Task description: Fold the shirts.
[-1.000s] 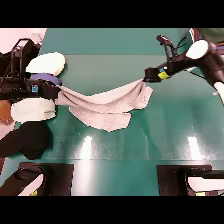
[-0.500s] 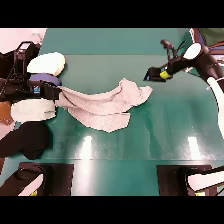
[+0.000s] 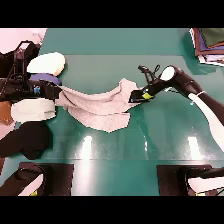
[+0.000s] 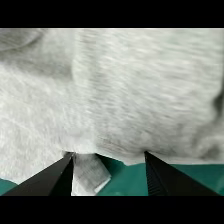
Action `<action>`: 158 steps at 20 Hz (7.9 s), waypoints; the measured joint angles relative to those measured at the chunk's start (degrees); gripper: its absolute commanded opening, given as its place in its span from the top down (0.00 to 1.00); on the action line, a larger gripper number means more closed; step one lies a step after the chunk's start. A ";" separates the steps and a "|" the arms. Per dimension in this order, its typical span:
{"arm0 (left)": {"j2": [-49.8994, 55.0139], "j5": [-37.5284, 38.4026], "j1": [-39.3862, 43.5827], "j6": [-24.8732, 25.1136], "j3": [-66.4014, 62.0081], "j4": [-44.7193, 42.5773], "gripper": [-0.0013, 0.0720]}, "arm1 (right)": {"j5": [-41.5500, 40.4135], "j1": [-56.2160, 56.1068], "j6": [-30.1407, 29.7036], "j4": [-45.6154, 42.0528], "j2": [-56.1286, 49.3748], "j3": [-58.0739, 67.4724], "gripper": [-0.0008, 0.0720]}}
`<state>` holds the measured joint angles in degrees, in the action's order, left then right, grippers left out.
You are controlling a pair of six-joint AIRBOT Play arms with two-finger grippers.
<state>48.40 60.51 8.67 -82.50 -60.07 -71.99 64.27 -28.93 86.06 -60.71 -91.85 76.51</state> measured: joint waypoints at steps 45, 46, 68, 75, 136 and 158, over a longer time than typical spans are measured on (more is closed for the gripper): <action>0.07 5.81 -0.04 -4.07 -4.74 -3.54 0.95 | 4.59 25.22 -1.40 -4.96 22.21 -3.48 0.36; 0.07 5.29 -0.02 -4.07 -3.52 -4.20 0.95 | 5.51 24.85 -1.81 -4.94 21.07 -2.64 0.36; 0.07 2.54 -0.04 -4.13 -0.50 -6.54 0.95 | -2.32 -4.59 -5.57 -5.49 9.64 -15.41 0.97; -1.97 6.23 -0.02 -4.46 -19.10 -9.22 0.95 | 0.76 1.88 -5.60 -8.61 21.86 -4.50 0.97; 21.84 -2.14 -11.58 -5.68 15.98 6.29 0.76 | 15.56 30.05 -8.63 15.56 26.95 -12.59 0.49; 13.07 2.12 -11.50 -1.42 10.64 7.76 0.95 | 7.50 36.74 1.88 2.12 39.76 -51.06 0.40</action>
<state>61.47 62.63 -2.83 -83.92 -49.43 -64.23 71.77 7.81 87.94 -58.59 -52.10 25.45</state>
